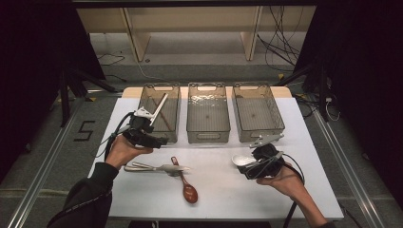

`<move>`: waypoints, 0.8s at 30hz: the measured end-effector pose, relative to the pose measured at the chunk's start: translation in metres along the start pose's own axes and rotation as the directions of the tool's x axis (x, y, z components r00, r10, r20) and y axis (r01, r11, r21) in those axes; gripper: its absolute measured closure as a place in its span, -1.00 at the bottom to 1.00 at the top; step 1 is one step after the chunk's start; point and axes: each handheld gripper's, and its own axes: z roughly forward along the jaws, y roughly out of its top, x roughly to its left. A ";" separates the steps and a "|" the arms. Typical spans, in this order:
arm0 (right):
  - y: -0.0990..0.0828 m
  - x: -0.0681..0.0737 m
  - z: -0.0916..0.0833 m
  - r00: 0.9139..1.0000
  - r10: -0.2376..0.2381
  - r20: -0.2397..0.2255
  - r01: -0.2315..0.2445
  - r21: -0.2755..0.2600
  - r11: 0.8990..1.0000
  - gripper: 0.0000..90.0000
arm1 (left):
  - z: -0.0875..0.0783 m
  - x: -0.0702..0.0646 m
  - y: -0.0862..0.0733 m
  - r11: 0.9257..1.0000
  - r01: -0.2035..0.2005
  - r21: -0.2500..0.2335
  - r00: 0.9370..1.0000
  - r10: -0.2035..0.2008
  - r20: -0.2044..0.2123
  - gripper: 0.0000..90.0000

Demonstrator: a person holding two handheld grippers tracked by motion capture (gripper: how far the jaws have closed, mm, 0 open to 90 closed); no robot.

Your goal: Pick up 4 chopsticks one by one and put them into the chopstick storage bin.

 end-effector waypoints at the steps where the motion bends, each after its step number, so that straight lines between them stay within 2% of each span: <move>1: 0.000 -0.002 0.000 1.000 0.004 -0.002 -0.004 0.002 1.000 -0.45 | -0.001 -0.003 -0.003 1.000 -0.003 -0.006 1.000 0.003 0.005 -0.54; 11: 0.000 -0.019 0.004 1.000 0.013 -0.002 -0.013 0.032 0.999 -0.45 | -0.009 -0.020 -0.023 0.999 -0.045 -0.026 0.998 0.046 0.041 -0.61; 14: 0.000 -0.023 0.008 1.000 0.019 -0.002 -0.019 0.051 0.999 -0.46 | -0.010 -0.022 -0.026 0.999 -0.034 -0.027 0.998 0.035 0.044 -0.65; 17: 0.001 -0.027 0.010 1.000 0.010 -0.005 -0.010 0.060 0.998 -0.47 | -0.013 -0.025 -0.030 0.998 -0.042 -0.036 0.997 0.044 0.060 -0.66; 19: 0.002 -0.030 0.010 1.000 0.006 -0.005 -0.006 0.065 0.998 -0.47 | -0.015 -0.028 -0.033 0.998 -0.059 -0.028 0.995 0.061 0.078 -0.66; 21: 0.004 -0.033 0.011 1.000 0.012 -0.009 -0.011 0.076 0.997 -0.47 | -0.017 -0.032 -0.035 0.997 -0.080 -0.021 0.994 0.081 0.077 -0.66; 24: 0.006 -0.036 0.013 1.000 0.005 -0.002 -0.005 0.093 0.996 -0.47 | -0.019 -0.034 -0.037 0.997 -0.081 -0.019 0.993 0.082 0.082 -0.66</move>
